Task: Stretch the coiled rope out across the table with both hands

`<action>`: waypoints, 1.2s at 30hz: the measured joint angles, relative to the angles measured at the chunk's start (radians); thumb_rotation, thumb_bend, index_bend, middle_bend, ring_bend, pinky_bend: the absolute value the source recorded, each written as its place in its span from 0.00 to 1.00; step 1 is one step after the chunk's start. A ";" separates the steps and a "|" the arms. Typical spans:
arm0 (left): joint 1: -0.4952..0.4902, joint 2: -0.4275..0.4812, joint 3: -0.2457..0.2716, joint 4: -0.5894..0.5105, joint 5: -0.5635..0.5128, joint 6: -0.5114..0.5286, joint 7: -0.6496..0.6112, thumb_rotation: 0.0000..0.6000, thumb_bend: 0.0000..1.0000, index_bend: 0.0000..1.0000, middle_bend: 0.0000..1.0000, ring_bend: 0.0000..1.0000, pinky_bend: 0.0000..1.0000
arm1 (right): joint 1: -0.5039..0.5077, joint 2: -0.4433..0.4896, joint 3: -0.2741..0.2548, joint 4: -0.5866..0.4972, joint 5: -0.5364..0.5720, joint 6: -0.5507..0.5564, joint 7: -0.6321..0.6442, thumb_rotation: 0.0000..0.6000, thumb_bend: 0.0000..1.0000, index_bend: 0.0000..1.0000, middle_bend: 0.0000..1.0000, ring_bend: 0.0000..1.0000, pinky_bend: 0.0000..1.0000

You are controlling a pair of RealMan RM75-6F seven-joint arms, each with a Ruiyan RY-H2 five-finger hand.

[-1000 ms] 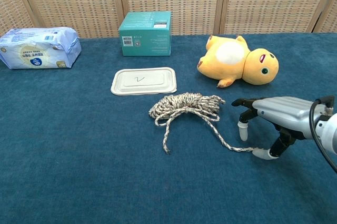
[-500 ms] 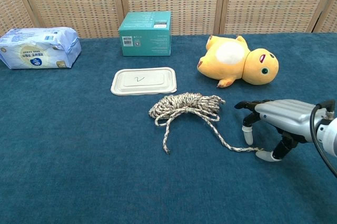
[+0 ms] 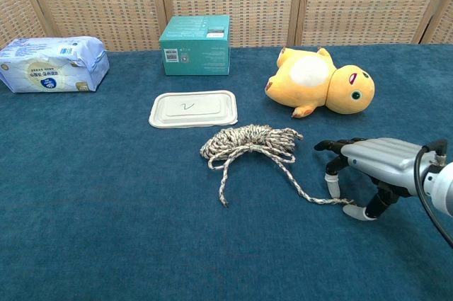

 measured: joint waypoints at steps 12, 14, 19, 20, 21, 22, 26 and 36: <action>-0.002 -0.006 0.000 0.001 -0.005 -0.003 0.011 1.00 0.00 0.00 0.00 0.00 0.00 | 0.001 -0.009 -0.004 0.027 -0.026 -0.005 0.029 1.00 0.43 0.61 0.00 0.00 0.00; -0.003 -0.007 0.000 0.001 -0.007 -0.003 0.014 1.00 0.00 0.00 0.00 0.00 0.00 | 0.001 -0.008 -0.003 0.027 -0.032 -0.004 0.036 1.00 0.44 0.62 0.00 0.00 0.00; -0.005 -0.012 0.001 0.002 -0.007 -0.005 0.026 1.00 0.00 0.00 0.00 0.00 0.00 | 0.003 0.001 -0.001 0.017 -0.041 -0.003 0.034 1.00 0.50 0.64 0.00 0.00 0.00; -0.006 -0.014 0.002 0.002 -0.007 -0.006 0.030 1.00 0.00 0.00 0.00 0.00 0.00 | 0.004 0.002 -0.001 0.015 -0.042 -0.002 0.031 1.00 0.51 0.64 0.00 0.00 0.00; -0.007 -0.018 0.002 0.003 -0.006 -0.008 0.037 1.00 0.00 0.00 0.00 0.00 0.00 | 0.005 0.005 -0.002 0.012 -0.044 -0.002 0.026 1.00 0.51 0.64 0.00 0.00 0.00; -0.010 -0.022 0.002 0.005 -0.005 -0.010 0.043 1.00 0.00 0.00 0.00 0.00 0.00 | 0.007 0.008 -0.002 0.008 -0.046 -0.002 0.019 1.00 0.52 0.64 0.00 0.00 0.00; -0.026 -0.047 -0.003 0.016 0.006 -0.019 0.073 1.00 0.00 0.00 0.00 0.00 0.00 | 0.014 0.019 -0.003 0.001 -0.065 0.006 -0.004 1.00 0.52 0.65 0.00 0.00 0.00; -0.144 -0.133 -0.047 0.087 0.034 -0.133 0.134 1.00 0.00 0.00 0.00 0.00 0.00 | 0.027 0.040 0.006 0.015 -0.100 0.030 -0.039 1.00 0.52 0.65 0.00 0.00 0.00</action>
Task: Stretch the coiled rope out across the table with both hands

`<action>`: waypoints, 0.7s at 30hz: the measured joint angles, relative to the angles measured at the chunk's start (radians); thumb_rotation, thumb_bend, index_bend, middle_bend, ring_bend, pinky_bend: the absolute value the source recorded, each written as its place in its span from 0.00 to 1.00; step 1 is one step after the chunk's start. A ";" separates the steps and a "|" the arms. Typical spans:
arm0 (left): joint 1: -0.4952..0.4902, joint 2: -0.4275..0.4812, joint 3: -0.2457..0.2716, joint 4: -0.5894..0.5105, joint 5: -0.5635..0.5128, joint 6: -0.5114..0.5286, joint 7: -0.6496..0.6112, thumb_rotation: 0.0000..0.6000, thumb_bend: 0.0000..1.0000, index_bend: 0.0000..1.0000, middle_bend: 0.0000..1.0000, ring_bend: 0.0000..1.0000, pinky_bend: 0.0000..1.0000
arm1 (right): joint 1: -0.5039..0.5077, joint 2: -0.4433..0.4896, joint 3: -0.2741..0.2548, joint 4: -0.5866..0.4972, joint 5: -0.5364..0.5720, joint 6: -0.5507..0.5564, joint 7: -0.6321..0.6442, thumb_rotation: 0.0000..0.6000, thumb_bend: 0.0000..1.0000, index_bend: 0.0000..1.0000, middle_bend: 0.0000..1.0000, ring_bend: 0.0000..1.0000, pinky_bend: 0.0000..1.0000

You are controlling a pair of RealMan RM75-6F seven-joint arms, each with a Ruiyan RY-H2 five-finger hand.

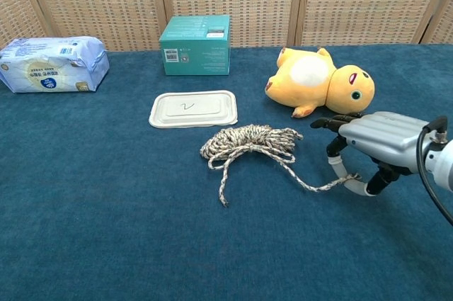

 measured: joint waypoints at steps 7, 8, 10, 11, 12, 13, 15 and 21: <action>-0.122 -0.058 -0.022 0.105 0.075 -0.111 -0.099 1.00 0.01 0.22 0.00 0.00 0.00 | 0.005 0.012 0.005 -0.006 0.016 -0.019 0.005 1.00 0.52 0.65 0.00 0.00 0.00; -0.136 -0.068 -0.024 0.124 0.093 -0.118 -0.111 1.00 0.02 0.25 0.00 0.00 0.00 | 0.006 0.013 0.004 -0.006 0.018 -0.021 0.003 1.00 0.52 0.65 0.00 0.00 0.00; -0.174 -0.093 -0.025 0.173 0.141 -0.133 -0.135 1.00 0.05 0.27 0.00 0.00 0.00 | 0.008 0.013 0.004 -0.007 0.024 -0.026 -0.002 1.00 0.52 0.65 0.00 0.00 0.00; -0.194 -0.105 -0.025 0.196 0.166 -0.142 -0.141 1.00 0.09 0.29 0.00 0.00 0.00 | 0.010 0.013 0.004 -0.007 0.028 -0.029 -0.005 1.00 0.52 0.65 0.00 0.00 0.00; -0.224 -0.123 -0.025 0.227 0.200 -0.157 -0.142 1.00 0.11 0.30 0.00 0.00 0.00 | 0.011 0.012 0.005 -0.007 0.032 -0.032 -0.009 1.00 0.52 0.65 0.00 0.00 0.00; -0.247 -0.138 -0.024 0.252 0.225 -0.168 -0.141 1.00 0.14 0.32 0.00 0.00 0.00 | 0.014 0.011 0.006 -0.008 0.037 -0.035 -0.014 1.00 0.52 0.65 0.00 0.00 0.00; -0.300 -0.175 -0.021 0.306 0.278 -0.193 -0.133 1.00 0.17 0.33 0.00 0.00 0.00 | 0.019 0.009 0.010 -0.009 0.045 -0.038 -0.022 1.00 0.52 0.65 0.00 0.00 0.00; -0.396 -0.265 -0.007 0.415 0.378 -0.219 -0.110 1.00 0.17 0.34 0.00 0.00 0.00 | 0.034 0.007 0.020 -0.007 0.060 -0.048 -0.035 1.00 0.52 0.66 0.00 0.00 0.00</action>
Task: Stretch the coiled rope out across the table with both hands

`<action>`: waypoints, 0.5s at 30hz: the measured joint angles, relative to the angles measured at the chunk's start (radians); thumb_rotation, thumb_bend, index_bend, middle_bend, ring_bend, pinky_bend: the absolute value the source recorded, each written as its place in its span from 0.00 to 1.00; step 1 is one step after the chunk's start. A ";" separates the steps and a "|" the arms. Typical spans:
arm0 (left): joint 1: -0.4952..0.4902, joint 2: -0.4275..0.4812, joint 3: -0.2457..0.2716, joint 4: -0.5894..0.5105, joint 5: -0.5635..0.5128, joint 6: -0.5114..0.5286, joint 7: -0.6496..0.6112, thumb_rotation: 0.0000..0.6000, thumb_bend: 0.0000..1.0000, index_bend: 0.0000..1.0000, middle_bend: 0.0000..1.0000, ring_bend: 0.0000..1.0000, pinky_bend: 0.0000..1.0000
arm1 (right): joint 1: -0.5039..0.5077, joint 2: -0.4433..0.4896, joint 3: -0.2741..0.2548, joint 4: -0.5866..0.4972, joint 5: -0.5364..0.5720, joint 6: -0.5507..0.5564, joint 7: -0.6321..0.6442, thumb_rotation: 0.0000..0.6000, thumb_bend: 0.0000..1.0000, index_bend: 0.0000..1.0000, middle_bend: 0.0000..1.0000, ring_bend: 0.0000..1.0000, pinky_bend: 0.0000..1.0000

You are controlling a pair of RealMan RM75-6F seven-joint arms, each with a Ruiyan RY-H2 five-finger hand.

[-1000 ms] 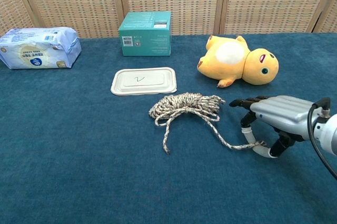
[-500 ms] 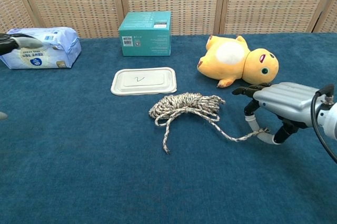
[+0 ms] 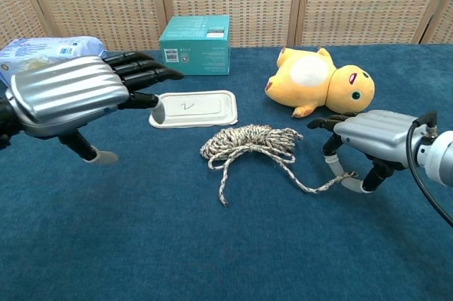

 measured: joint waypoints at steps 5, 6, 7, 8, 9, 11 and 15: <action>-0.066 -0.074 0.011 0.080 0.043 -0.013 -0.006 1.00 0.17 0.39 0.00 0.00 0.00 | 0.014 0.005 0.004 0.015 0.003 -0.008 -0.011 1.00 0.52 0.66 0.00 0.00 0.00; -0.081 -0.092 0.013 0.100 0.052 -0.015 -0.008 1.00 0.17 0.40 0.00 0.00 0.00 | 0.015 0.006 0.005 0.015 0.004 -0.009 -0.010 1.00 0.52 0.66 0.00 0.00 0.00; -0.092 -0.105 0.015 0.113 0.057 -0.016 -0.008 1.00 0.18 0.41 0.00 0.00 0.00 | 0.015 0.007 0.005 0.016 0.005 -0.010 -0.006 1.00 0.52 0.66 0.00 0.00 0.00; -0.102 -0.117 0.017 0.126 0.063 -0.018 -0.007 1.00 0.19 0.41 0.00 0.00 0.00 | 0.015 0.008 0.006 0.016 0.006 -0.012 -0.002 1.00 0.52 0.66 0.00 0.00 0.00; -0.116 -0.132 0.018 0.143 0.073 -0.020 -0.002 1.00 0.20 0.42 0.00 0.00 0.00 | 0.016 0.009 0.006 0.017 0.006 -0.013 0.003 1.00 0.52 0.66 0.00 0.00 0.00; -0.134 -0.151 0.022 0.165 0.084 -0.024 0.008 1.00 0.21 0.43 0.00 0.00 0.00 | 0.017 0.012 0.006 0.018 0.002 -0.015 0.014 1.00 0.52 0.66 0.00 0.00 0.00; -0.174 -0.190 0.032 0.208 0.090 -0.051 0.019 1.00 0.24 0.46 0.00 0.00 0.00 | 0.018 0.020 0.003 0.018 -0.017 -0.016 0.033 1.00 0.52 0.66 0.00 0.00 0.00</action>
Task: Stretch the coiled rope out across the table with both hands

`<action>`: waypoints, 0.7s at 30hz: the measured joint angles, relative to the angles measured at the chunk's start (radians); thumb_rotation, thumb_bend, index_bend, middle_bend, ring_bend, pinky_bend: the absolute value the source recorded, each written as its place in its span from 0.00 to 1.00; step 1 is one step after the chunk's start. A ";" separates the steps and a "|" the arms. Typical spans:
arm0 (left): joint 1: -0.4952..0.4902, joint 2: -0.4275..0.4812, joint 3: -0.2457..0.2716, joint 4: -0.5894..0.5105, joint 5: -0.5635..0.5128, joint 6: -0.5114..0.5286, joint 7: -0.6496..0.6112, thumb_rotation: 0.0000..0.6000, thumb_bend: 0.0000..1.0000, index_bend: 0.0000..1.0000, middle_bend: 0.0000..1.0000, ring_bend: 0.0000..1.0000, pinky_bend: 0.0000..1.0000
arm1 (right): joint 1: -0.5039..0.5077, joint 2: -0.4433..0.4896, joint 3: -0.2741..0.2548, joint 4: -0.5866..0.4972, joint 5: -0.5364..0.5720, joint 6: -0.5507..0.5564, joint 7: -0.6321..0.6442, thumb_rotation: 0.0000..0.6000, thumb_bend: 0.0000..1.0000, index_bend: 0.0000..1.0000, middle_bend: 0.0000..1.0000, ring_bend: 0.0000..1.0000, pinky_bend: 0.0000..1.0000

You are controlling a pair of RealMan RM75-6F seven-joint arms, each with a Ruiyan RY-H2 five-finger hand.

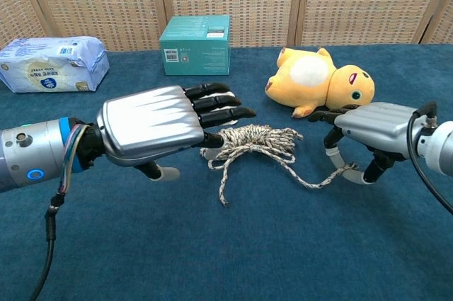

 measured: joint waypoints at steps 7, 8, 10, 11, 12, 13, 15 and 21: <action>-0.051 -0.070 0.017 0.072 -0.002 -0.029 0.000 1.00 0.24 0.47 0.00 0.00 0.00 | 0.008 0.005 -0.001 0.018 0.001 -0.017 0.020 1.00 0.52 0.66 0.00 0.00 0.00; -0.056 -0.079 0.019 0.081 -0.003 -0.032 0.000 1.00 0.24 0.47 0.00 0.00 0.00 | 0.009 0.005 -0.001 0.020 0.002 -0.019 0.022 1.00 0.52 0.66 0.00 0.00 0.00; -0.066 -0.098 0.026 0.100 -0.005 -0.037 0.000 1.00 0.24 0.48 0.00 0.00 0.00 | 0.010 0.005 0.000 0.023 0.003 -0.021 0.027 1.00 0.52 0.66 0.00 0.00 0.00; -0.070 -0.105 0.029 0.108 -0.006 -0.039 0.001 1.00 0.24 0.48 0.00 0.00 0.00 | 0.010 0.004 0.000 0.026 0.004 -0.022 0.031 1.00 0.52 0.66 0.00 0.00 0.00; -0.074 -0.114 0.032 0.117 -0.007 -0.041 0.006 1.00 0.25 0.48 0.00 0.00 0.00 | 0.011 0.003 0.000 0.028 0.005 -0.024 0.033 1.00 0.52 0.66 0.00 0.00 0.00; -0.077 -0.118 0.035 0.123 -0.008 -0.043 0.011 1.00 0.27 0.48 0.00 0.00 0.00 | 0.012 0.002 0.000 0.031 0.005 -0.026 0.035 1.00 0.52 0.66 0.00 0.00 0.00; -0.081 -0.129 0.040 0.135 -0.012 -0.048 0.026 1.00 0.30 0.49 0.00 0.00 0.00 | 0.013 0.000 -0.001 0.035 0.004 -0.027 0.038 1.00 0.52 0.66 0.00 0.00 0.00; -0.091 -0.153 0.050 0.152 -0.035 -0.055 0.046 1.00 0.31 0.49 0.00 0.00 0.00 | 0.015 -0.004 -0.005 0.043 -0.002 -0.033 0.052 1.00 0.52 0.66 0.00 0.00 0.00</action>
